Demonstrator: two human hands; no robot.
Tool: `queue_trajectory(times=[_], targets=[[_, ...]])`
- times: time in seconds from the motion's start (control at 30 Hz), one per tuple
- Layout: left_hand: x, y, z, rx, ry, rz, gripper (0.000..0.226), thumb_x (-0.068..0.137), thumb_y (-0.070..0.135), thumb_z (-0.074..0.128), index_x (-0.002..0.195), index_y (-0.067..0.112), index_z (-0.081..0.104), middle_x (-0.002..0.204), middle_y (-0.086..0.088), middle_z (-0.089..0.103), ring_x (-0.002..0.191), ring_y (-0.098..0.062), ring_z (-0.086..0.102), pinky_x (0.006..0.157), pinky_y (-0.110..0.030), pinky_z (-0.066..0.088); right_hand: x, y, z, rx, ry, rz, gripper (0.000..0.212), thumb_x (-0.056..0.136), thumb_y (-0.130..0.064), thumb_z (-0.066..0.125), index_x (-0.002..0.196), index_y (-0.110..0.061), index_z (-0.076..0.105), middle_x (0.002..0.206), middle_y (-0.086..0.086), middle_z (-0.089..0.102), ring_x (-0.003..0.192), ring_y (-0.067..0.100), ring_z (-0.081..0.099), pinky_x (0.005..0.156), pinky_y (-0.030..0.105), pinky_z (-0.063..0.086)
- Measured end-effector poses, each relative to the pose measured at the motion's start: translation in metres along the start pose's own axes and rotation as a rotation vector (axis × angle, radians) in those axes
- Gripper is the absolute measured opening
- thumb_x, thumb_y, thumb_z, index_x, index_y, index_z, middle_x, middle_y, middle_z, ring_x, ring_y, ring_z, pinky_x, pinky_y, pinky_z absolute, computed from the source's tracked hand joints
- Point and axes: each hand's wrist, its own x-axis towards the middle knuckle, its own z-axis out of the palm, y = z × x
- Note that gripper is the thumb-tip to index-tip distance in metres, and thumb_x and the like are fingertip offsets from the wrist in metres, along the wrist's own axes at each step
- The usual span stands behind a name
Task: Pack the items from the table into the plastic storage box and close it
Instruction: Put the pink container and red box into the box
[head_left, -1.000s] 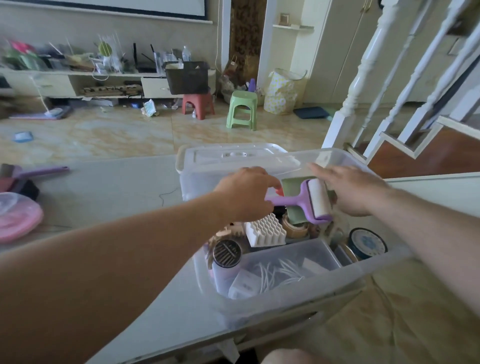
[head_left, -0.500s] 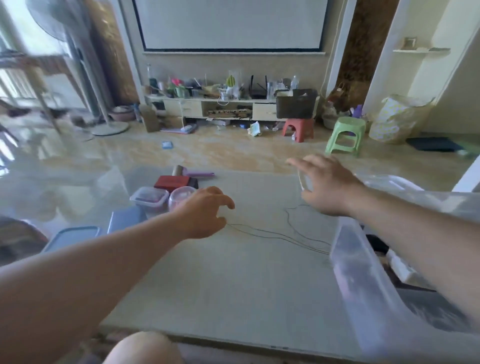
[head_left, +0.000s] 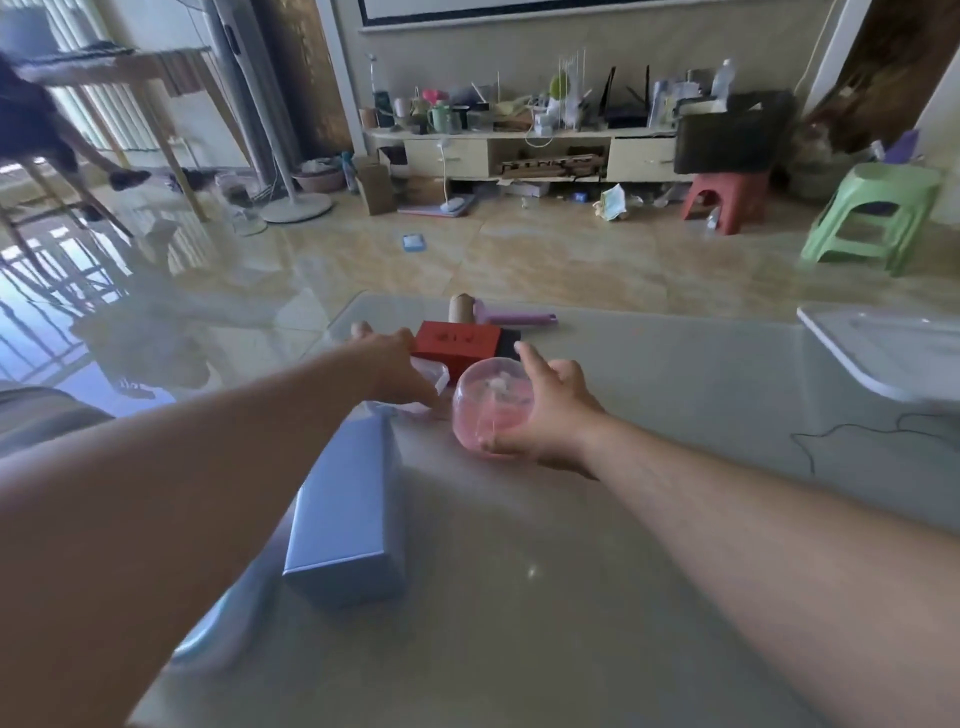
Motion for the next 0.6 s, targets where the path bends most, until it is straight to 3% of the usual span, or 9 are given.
queue_trajectory(times=[0.13, 0.27, 0.37, 0.47, 0.6], targets=[[0.03, 0.007, 0.019, -0.105, -0.06, -0.017, 0.101, 0.072, 0.063, 0.074, 0.155, 0.029, 0.028, 0.147, -0.016, 0.03, 0.133, -0.038, 0.039, 0.107, -0.046, 0.043, 0.027, 0.002, 0.033, 0.006, 0.052, -0.054, 0.131, 0.045, -0.073, 0.079, 0.155, -0.057, 0.01, 0.154, -0.01, 0.015, 0.139, 0.026, 0.044, 0.112, 0.043, 0.045], [0.031, 0.012, 0.035, -0.152, -0.013, -0.024, 0.101, 0.07, 0.056, 0.08, 0.153, 0.028, 0.028, 0.138, -0.013, 0.032, 0.132, -0.038, 0.04, 0.104, -0.047, 0.045, 0.025, 0.012, 0.04, 0.0, 0.139, -0.139, 0.114, 0.051, -0.061, 0.088, 0.149, -0.051, 0.032, 0.145, -0.007, 0.031, 0.127, 0.019, 0.055, 0.105, 0.039, 0.051], [0.013, 0.019, 0.03, -0.131, -0.009, 0.019, 0.105, 0.047, 0.058, 0.073, 0.144, 0.038, 0.038, 0.13, -0.014, 0.036, 0.119, -0.034, 0.049, 0.101, -0.046, 0.05, 0.004, 0.022, 0.034, -0.022, 0.179, -0.16, 0.1, 0.052, -0.06, 0.084, 0.139, -0.053, 0.036, 0.138, -0.01, 0.034, 0.119, 0.021, 0.059, 0.1, 0.037, 0.054], [-0.012, 0.029, 0.015, -0.12, 0.013, 0.046, 0.105, 0.037, 0.058, 0.063, 0.138, 0.046, 0.037, 0.13, -0.011, 0.033, 0.102, -0.037, 0.058, 0.091, -0.046, 0.055, -0.027, 0.026, 0.0, -0.072, 0.166, -0.154, 0.099, 0.057, -0.057, 0.086, 0.142, -0.055, 0.034, 0.145, -0.012, 0.03, 0.124, 0.021, 0.057, 0.1, 0.035, 0.053], [-0.081, 0.064, -0.024, -0.25, 0.058, 0.143, 0.09, 0.055, 0.051, 0.073, 0.138, 0.051, 0.037, 0.131, -0.008, 0.03, 0.105, -0.039, 0.054, 0.092, -0.045, 0.054, -0.088, 0.017, -0.09, -0.096, 0.212, -0.196, 0.118, 0.057, -0.056, 0.094, 0.156, -0.048, 0.031, 0.158, -0.008, 0.027, 0.132, 0.014, 0.052, 0.107, 0.034, 0.049]])
